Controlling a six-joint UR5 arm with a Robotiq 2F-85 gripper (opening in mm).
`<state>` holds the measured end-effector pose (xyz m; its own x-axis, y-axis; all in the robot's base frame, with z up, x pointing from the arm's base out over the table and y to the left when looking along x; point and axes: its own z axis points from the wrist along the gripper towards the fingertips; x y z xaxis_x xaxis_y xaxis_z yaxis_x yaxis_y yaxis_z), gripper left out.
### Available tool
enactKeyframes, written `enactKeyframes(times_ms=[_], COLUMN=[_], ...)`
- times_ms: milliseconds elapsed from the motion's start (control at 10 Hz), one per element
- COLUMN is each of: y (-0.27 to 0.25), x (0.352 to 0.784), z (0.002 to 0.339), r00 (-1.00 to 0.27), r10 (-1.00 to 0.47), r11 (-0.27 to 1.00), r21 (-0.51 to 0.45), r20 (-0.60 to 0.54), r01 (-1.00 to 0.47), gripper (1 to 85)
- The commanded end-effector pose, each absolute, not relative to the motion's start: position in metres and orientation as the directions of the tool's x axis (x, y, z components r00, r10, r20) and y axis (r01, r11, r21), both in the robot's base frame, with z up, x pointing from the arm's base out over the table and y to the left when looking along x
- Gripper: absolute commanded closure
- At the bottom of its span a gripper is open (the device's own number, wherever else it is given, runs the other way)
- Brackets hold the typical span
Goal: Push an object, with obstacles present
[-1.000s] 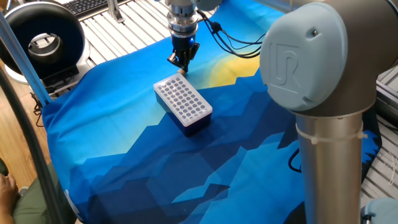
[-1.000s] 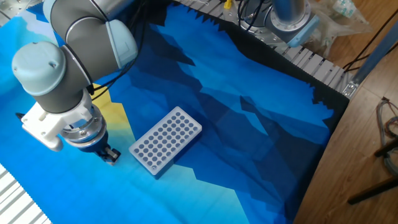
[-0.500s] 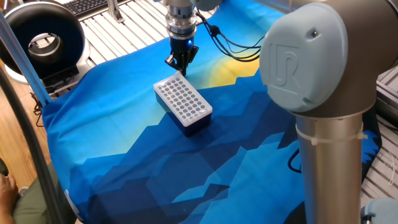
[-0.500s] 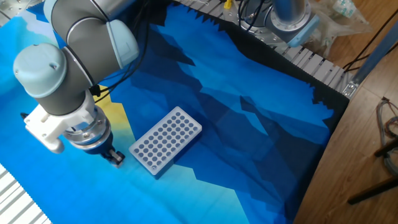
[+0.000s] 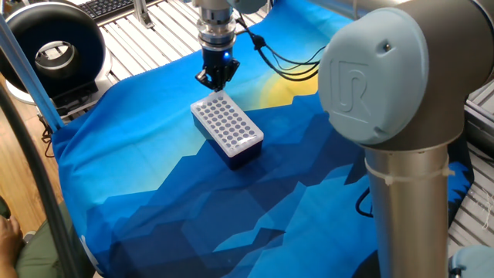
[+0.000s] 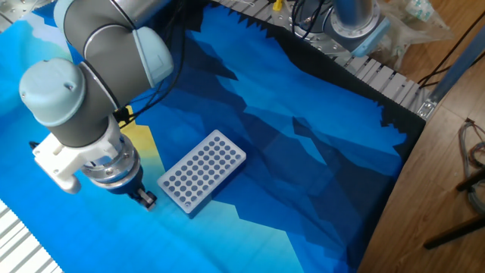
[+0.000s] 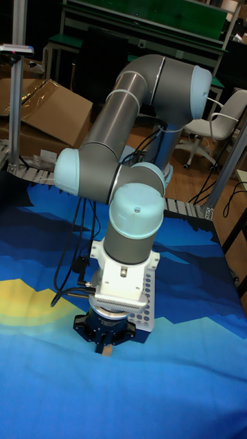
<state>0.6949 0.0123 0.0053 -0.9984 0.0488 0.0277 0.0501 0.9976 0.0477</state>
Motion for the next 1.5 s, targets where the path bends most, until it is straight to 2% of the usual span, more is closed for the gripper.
enactKeyframes(times_ms=[0,1400], y=[0.033,0.099], x=[0.698,0.707], z=[0.008,0.001], r00=[-0.995,-0.992], r10=[0.091,0.127], r11=[0.994,0.991], r21=[0.060,0.053], r20=[0.025,-0.017], r01=[0.093,0.126], gripper=[84.7,84.7])
